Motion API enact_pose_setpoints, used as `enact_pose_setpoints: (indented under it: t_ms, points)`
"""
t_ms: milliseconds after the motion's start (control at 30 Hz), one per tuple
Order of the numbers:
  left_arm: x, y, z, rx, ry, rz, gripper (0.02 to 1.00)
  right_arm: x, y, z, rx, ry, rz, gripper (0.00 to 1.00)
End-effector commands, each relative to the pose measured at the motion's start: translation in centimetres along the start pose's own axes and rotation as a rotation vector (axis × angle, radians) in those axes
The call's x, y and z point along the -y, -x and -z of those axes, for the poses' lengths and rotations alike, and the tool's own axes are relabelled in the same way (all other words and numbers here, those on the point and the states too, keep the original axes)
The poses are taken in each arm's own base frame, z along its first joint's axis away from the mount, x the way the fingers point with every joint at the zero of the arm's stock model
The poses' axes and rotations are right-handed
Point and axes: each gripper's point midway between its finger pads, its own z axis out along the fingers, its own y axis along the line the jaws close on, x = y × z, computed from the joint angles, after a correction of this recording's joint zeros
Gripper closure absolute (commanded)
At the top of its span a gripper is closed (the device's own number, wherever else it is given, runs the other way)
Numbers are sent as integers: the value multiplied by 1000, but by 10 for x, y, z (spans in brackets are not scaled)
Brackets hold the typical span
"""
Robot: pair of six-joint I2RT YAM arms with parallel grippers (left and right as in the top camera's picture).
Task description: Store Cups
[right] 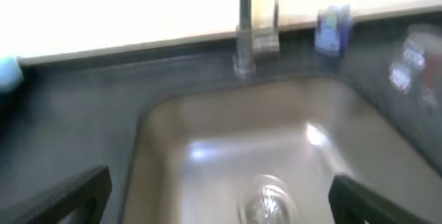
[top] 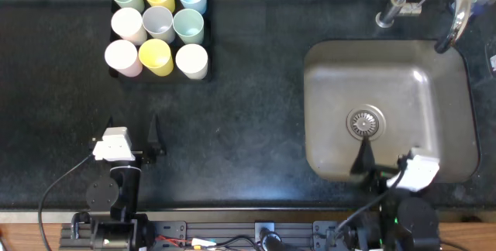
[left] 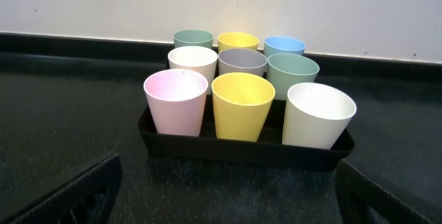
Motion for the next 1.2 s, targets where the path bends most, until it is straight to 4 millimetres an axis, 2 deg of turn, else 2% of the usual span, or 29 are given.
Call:
enact_pose_setpoints:
  t_ms: [33,67,100,200,233,300,367,1200]
  points:
    - [0,1,0,6,-2,-19,20,-3,23,-28,208,-1,-54,3]
    - [0,1,0,6,-2,-19,20,-3,25,-34,240,-1,-62,3]
    - [0,1,0,6,-2,-18,18,-2,17,-45,265,-4,-68,3]
    - [0,1,0,6,-2,-18,20,-2,-1,-59,258,-4,-67,5]
    - [0,1,0,6,-2,-18,20,-2,-14,-68,250,-5,-65,3]
    - [0,1,0,6,-2,-18,20,-2,-19,-73,268,-2,-69,3]
    - [0,1,0,6,-2,-18,20,-2,-14,-73,320,5,-80,5]
    - [0,1,0,6,-2,-18,20,-2,-16,-74,306,4,-77,3]
